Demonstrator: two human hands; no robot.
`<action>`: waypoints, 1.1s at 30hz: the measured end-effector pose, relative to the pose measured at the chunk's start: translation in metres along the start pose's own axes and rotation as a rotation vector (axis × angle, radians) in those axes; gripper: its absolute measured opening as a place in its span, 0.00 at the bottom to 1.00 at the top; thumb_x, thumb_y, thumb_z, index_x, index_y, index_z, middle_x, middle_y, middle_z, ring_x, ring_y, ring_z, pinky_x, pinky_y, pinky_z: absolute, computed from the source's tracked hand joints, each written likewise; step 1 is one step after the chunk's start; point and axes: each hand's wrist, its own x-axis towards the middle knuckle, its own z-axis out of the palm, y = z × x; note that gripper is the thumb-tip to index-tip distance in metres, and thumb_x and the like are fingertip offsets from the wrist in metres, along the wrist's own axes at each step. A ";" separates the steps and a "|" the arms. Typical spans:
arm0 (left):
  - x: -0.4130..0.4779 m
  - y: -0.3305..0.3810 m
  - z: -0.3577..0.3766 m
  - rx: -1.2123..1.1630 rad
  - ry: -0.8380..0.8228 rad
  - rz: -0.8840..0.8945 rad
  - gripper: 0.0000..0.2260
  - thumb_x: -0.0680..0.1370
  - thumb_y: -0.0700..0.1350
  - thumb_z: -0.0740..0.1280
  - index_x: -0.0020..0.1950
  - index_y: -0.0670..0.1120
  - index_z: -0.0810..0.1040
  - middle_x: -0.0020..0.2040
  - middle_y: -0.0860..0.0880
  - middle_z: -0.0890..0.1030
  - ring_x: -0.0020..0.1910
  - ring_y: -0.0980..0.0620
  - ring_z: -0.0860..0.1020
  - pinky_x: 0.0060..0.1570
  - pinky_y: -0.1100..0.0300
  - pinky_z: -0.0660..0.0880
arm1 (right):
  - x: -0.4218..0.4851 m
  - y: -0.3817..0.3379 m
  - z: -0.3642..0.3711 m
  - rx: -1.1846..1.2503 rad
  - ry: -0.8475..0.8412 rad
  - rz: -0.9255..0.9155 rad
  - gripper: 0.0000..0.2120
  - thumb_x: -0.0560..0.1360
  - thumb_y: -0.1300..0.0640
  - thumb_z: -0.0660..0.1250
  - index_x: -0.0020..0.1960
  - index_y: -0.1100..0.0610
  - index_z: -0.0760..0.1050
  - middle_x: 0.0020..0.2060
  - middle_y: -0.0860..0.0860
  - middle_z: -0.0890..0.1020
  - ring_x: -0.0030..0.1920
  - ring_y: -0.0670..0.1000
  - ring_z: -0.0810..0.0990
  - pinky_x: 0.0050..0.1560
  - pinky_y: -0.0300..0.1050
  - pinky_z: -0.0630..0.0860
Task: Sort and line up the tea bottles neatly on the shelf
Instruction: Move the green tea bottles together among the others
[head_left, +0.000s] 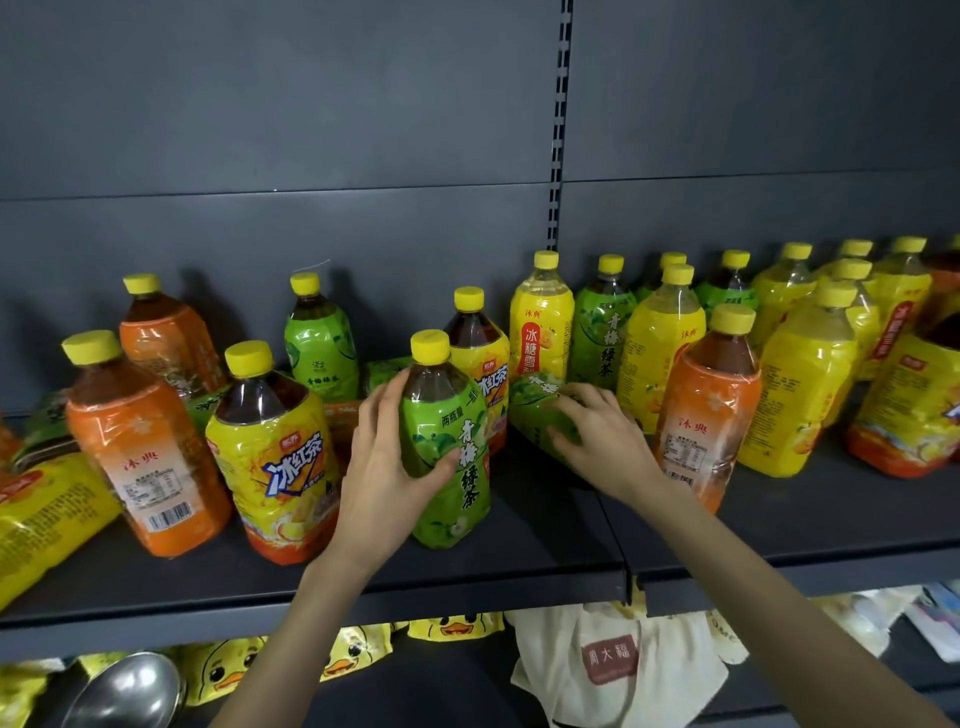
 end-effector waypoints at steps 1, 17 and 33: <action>0.000 -0.001 0.000 -0.008 -0.001 -0.003 0.38 0.70 0.51 0.73 0.75 0.55 0.56 0.72 0.52 0.60 0.70 0.53 0.61 0.62 0.56 0.66 | 0.009 0.001 0.000 -0.013 -0.050 0.037 0.22 0.79 0.48 0.60 0.71 0.49 0.65 0.71 0.52 0.64 0.72 0.55 0.59 0.69 0.58 0.63; 0.000 -0.005 -0.004 -0.060 -0.025 -0.006 0.38 0.65 0.65 0.66 0.72 0.61 0.55 0.70 0.54 0.61 0.69 0.53 0.63 0.62 0.52 0.70 | 0.057 0.011 0.009 -0.101 -0.293 0.208 0.38 0.73 0.41 0.67 0.76 0.38 0.47 0.71 0.58 0.63 0.69 0.62 0.63 0.64 0.57 0.67; 0.001 -0.006 0.001 -0.037 0.002 -0.025 0.39 0.64 0.65 0.65 0.72 0.61 0.55 0.69 0.54 0.61 0.69 0.52 0.63 0.60 0.45 0.73 | 0.025 0.018 0.012 0.165 0.078 0.226 0.36 0.74 0.44 0.67 0.75 0.36 0.51 0.74 0.57 0.59 0.71 0.62 0.63 0.63 0.59 0.71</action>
